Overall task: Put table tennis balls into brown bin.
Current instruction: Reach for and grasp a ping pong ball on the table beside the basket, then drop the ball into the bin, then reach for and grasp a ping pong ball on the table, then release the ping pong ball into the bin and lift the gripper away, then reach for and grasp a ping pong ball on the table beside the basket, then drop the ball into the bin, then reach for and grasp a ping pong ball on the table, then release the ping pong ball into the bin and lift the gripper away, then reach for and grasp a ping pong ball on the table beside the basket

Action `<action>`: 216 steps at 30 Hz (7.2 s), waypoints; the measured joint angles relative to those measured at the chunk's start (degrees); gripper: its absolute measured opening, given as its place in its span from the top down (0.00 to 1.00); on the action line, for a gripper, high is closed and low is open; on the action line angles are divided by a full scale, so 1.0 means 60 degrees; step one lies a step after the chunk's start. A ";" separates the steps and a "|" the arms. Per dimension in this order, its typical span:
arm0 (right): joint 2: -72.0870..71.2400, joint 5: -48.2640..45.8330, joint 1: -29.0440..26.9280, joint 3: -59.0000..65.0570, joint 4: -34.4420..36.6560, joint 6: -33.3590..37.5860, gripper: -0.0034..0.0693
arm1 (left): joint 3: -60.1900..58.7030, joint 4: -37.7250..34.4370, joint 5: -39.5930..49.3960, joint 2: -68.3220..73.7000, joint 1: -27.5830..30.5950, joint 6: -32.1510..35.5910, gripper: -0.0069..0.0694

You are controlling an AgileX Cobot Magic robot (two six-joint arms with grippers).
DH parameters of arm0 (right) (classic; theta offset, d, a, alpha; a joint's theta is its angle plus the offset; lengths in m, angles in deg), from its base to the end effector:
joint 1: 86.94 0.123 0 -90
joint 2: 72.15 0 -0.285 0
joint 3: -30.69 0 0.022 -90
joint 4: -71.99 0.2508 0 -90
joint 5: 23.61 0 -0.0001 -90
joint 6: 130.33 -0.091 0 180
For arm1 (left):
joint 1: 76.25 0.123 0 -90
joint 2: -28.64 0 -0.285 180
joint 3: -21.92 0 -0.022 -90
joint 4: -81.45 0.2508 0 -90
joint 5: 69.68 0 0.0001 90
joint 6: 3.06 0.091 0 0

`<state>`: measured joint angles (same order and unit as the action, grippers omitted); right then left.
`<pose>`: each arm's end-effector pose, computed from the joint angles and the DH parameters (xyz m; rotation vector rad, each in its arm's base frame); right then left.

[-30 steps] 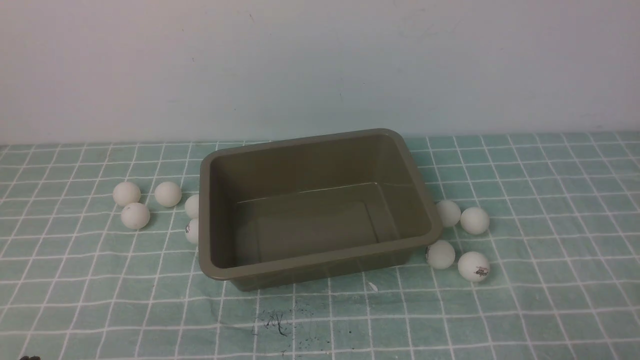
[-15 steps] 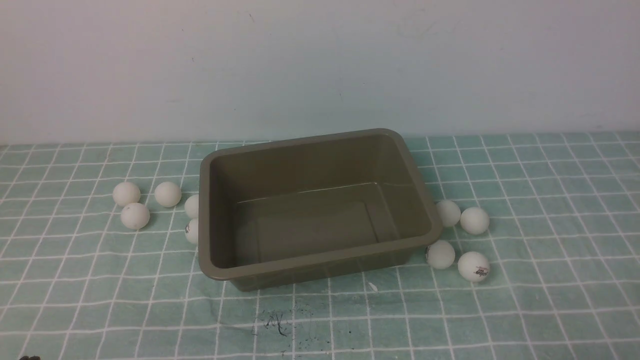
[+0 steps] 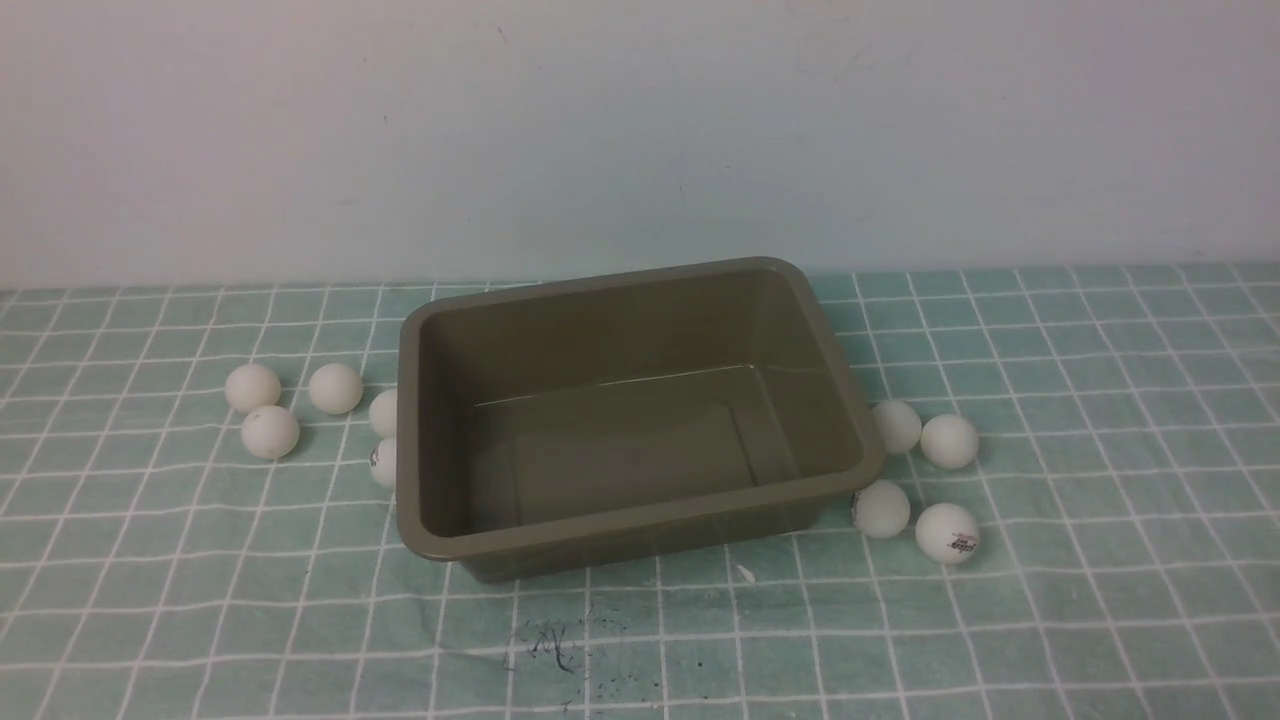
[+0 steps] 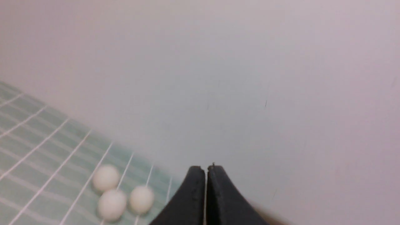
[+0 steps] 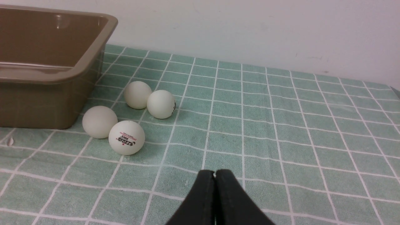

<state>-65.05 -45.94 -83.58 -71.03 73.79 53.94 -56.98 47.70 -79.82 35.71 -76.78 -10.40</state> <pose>0.0519 0.0041 0.1726 -0.1060 1.8768 0.0203 0.0543 0.0083 0.2172 -0.5494 1.2596 -0.5383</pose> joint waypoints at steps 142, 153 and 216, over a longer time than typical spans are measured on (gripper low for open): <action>1.7274 -0.6253 0.3023 -1.6298 0.2151 0.0984 0.09 | 1.7992 0.4072 1.0545 2.2275 0.1624 0.3512 0.20; 1.7194 -0.8022 0.0455 -1.5748 0.0649 0.0380 0.37 | 1.9217 0.3803 1.2091 2.1135 0.1473 0.3584 0.46; 1.7600 -0.8007 0.0749 -1.6045 0.2127 0.0934 0.60 | 2.1657 0.3401 1.3381 2.3063 0.0835 0.3369 0.46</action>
<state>40.55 -93.98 -79.09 -167.29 86.55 59.55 72.96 68.10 0.47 174.09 -71.77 9.82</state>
